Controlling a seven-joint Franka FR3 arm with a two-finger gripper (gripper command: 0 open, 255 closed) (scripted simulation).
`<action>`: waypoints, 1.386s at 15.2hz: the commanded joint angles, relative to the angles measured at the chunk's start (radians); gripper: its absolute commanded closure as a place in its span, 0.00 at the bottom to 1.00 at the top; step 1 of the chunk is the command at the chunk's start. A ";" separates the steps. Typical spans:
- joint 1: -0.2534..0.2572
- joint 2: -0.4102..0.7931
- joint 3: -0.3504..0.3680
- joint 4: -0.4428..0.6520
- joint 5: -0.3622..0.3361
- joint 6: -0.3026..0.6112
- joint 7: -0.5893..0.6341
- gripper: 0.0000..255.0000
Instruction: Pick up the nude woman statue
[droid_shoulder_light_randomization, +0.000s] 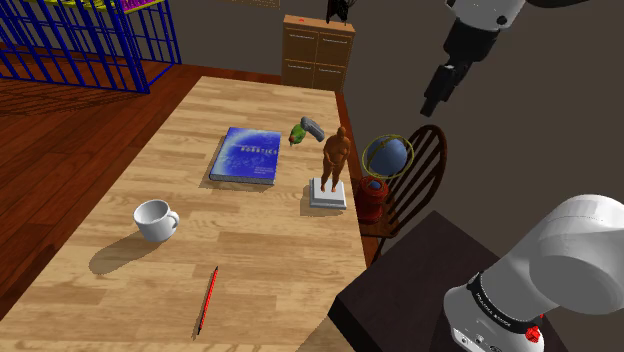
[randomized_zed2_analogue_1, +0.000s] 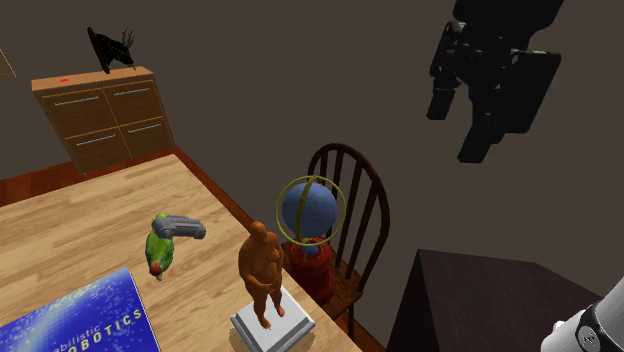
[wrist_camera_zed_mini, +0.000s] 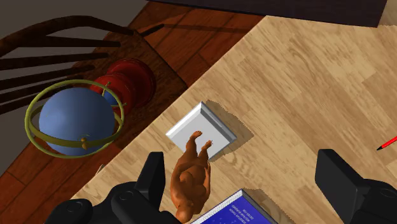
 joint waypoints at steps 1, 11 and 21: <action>0.000 0.000 0.000 0.000 0.000 0.000 0.000 0.00; -0.017 0.308 0.001 0.001 -0.057 0.337 0.017 0.00; -0.039 0.677 0.002 0.149 -0.135 0.585 0.059 0.00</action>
